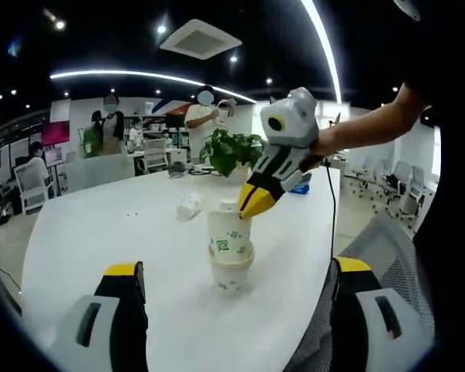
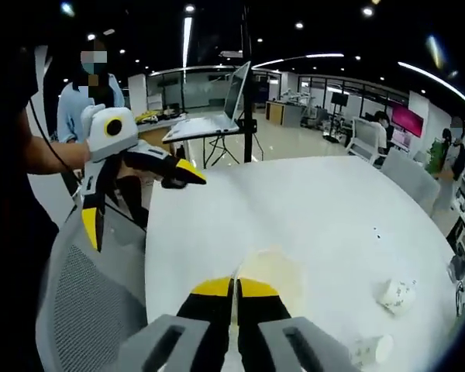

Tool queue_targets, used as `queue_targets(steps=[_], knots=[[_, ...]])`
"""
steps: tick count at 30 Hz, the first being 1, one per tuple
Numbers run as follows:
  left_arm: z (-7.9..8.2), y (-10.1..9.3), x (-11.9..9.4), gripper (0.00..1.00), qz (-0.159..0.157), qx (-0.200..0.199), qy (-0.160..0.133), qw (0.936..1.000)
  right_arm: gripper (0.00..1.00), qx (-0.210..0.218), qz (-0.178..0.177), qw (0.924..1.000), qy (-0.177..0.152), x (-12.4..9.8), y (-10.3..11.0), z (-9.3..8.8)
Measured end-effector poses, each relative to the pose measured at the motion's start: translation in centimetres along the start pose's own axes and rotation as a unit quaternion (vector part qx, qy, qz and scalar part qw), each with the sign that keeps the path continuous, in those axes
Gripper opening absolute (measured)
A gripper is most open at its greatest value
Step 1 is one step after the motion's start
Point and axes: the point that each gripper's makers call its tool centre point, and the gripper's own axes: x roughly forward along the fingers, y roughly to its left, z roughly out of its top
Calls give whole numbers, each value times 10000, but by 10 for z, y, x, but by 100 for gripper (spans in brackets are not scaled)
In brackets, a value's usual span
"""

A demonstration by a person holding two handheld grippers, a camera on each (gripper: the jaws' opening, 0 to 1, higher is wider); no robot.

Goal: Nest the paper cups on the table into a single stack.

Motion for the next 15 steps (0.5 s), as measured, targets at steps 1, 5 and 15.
queue_targets(steps=[1,5,15], knots=[[0,1,-1,99,8,3,1,10000,0,9,12,10000,17,2,0,-1],[0,1,-2,99,26,-7,-4,10000,0,68,60,9999,65,10,4,-6],[-1,-1,-4,99,49,-30,4,10000,0,294,225,9992,149,33,13,-21]])
